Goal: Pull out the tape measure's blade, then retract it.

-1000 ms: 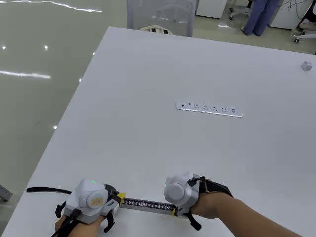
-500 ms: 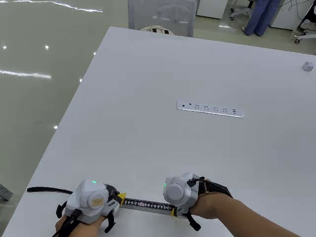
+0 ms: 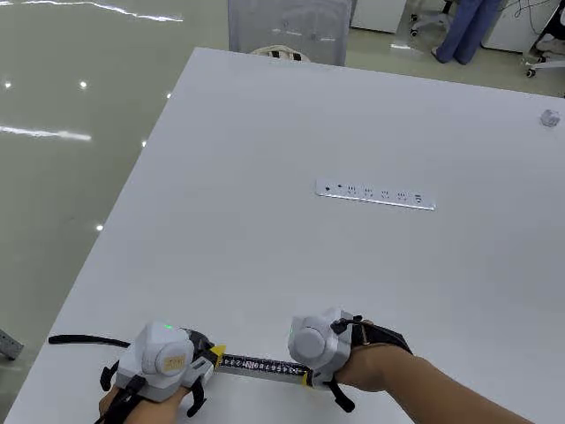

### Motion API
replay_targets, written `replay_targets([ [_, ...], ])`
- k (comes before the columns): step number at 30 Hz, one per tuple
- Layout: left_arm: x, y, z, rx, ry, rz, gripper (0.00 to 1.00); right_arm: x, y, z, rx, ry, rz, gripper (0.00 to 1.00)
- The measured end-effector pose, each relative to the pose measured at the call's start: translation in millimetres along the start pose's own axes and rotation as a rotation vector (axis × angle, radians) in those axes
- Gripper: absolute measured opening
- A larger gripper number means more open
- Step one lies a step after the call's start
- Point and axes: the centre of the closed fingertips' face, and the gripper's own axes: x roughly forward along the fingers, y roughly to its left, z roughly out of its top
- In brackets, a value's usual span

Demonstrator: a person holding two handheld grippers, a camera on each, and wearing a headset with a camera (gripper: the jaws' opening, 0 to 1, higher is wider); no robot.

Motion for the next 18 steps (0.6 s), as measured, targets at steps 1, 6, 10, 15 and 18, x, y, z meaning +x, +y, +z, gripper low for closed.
replay_targets([
  [1, 0.1, 0.0, 0.0, -0.001, 0.0, 0.0, 0.69, 0.3, -0.1, 0.6, 0.0, -0.001, 0.0, 0.14],
  [6, 0.2, 0.1, 0.0, -0.002, 0.0, 0.0, 0.69, 0.7, -0.3, 3.2, -0.004, -0.004, 0.001, 0.14],
  [10, -0.2, -0.2, -0.3, -0.004, 0.002, -0.001, 0.69, 0.4, -0.7, 3.4, -0.006, -0.003, 0.0, 0.14],
  [15, -0.5, -0.5, -0.3, -0.006, 0.006, -0.003, 0.69, 0.0, -0.3, 4.9, -0.006, -0.006, -0.001, 0.14],
  [18, -0.2, -0.3, -0.5, -0.007, 0.005, -0.005, 0.68, -0.2, 0.7, 7.7, -0.005, -0.011, -0.002, 0.14],
])
